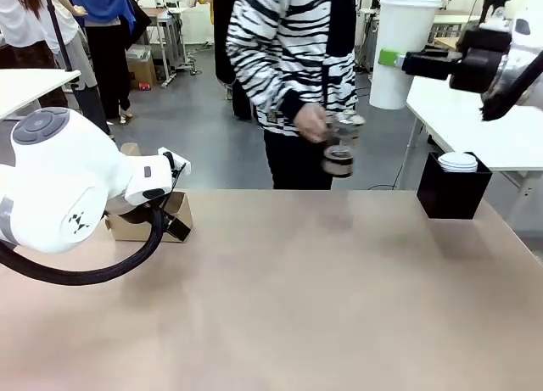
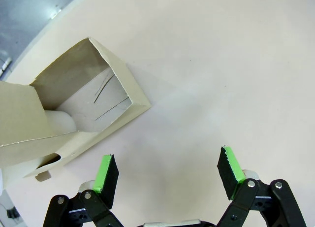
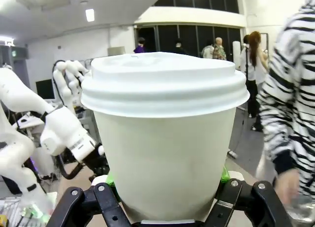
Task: Pour a drink into a cup and package it in a carrier.
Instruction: When a person places the Paper Cup Lid on the 600 ml Paper Cup , lift the 600 ml Paper Cup, then position the Cup Carrier in the center of the table.
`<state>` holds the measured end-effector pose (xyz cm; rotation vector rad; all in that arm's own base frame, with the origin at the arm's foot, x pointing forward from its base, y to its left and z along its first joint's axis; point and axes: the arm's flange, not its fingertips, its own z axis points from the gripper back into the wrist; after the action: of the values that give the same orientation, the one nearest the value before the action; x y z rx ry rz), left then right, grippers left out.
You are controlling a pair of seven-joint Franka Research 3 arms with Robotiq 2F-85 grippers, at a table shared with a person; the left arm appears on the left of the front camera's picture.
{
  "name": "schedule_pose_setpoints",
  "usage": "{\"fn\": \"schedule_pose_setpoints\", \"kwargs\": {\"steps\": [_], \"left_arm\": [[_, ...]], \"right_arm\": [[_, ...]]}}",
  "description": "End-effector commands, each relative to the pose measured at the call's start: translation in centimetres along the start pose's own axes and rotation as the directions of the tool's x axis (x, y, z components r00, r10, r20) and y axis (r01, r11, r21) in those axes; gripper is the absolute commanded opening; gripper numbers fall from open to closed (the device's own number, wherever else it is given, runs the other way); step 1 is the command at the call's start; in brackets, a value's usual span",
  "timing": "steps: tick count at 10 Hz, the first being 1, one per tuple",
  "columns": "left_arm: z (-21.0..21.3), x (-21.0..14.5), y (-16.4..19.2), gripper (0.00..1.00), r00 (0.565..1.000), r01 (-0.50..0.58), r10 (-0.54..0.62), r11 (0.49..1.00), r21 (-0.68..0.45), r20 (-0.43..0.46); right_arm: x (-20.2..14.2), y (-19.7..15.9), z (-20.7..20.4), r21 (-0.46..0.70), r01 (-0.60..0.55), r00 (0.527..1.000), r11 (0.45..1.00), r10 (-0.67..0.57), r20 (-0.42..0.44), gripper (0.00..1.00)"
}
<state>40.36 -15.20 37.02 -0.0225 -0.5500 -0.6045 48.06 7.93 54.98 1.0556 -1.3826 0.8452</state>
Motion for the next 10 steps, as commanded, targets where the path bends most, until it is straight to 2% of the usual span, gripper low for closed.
{"fn": "schedule_pose_setpoints", "kwargs": {"steps": [1,2,3,10], "left_arm": [[0.04,-0.04,0.02,1.00,1.000,-0.001,0.001,1.000,-0.002,0.001],[0.04,-0.04,0.02,1.00,1.000,-0.001,0.001,1.000,-0.002,0.001],[0.04,-0.04,0.02,1.00,1.000,-0.001,0.001,1.000,-0.002,0.001],[0.04,-0.04,0.02,1.00,1.000,-0.001,0.001,1.000,-0.002,0.001]], "right_arm": [[0.57,0.51,0.34,0.021,0.058,0.998,0.998,-0.058,-0.007,0.80],[-0.01,-0.42,1.03,-0.003,-0.007,0.999,1.000,0.007,0.039,0.80],[0.73,0.57,0.23,0.004,0.013,1.000,1.000,-0.013,0.003,0.80],[0.73,0.57,0.23,0.004,0.013,1.000,1.000,-0.013,0.003,0.80]]}}
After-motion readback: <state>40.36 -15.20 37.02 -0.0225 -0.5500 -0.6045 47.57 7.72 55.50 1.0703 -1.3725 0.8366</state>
